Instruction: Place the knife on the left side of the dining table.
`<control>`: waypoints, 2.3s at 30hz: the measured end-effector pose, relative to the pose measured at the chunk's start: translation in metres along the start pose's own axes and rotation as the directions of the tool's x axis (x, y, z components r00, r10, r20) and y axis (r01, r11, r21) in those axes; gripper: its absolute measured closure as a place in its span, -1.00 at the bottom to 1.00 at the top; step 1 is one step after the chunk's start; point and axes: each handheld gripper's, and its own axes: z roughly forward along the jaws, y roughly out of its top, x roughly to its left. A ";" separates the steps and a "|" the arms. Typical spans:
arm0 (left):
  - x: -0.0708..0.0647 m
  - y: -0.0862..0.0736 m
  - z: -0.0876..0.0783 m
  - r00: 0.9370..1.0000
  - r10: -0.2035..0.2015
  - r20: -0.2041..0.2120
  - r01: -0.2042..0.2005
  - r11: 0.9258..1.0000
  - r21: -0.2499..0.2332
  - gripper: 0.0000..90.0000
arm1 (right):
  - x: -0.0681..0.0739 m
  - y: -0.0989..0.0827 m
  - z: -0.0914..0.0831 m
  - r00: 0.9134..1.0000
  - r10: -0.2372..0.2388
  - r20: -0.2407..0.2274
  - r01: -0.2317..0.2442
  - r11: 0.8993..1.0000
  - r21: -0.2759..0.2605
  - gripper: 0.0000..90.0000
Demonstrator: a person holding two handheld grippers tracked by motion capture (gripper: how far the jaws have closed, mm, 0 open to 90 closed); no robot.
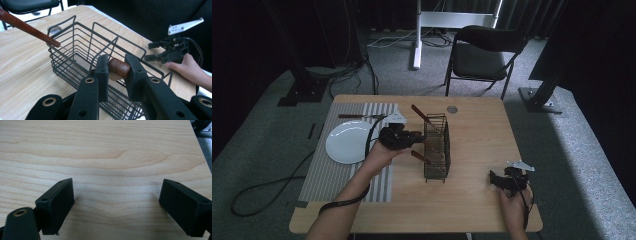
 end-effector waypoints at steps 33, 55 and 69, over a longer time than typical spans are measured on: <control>-0.018 0.034 -0.086 0.999 0.044 -0.013 -0.045 0.993 -0.113 0.66 | 0.000 0.000 0.000 1.000 0.000 0.000 0.000 1.000 0.001 -0.73; 0.000 0.020 -0.140 0.997 -0.003 -0.072 -0.009 0.987 -0.160 0.66 | 0.000 0.000 0.000 1.000 0.000 0.000 0.000 1.000 0.001 -0.73; 0.019 -0.018 -0.163 0.993 -0.064 -0.102 0.048 0.988 -0.149 0.66 | 0.000 0.000 0.000 1.000 0.003 0.000 -0.003 1.000 0.001 -0.73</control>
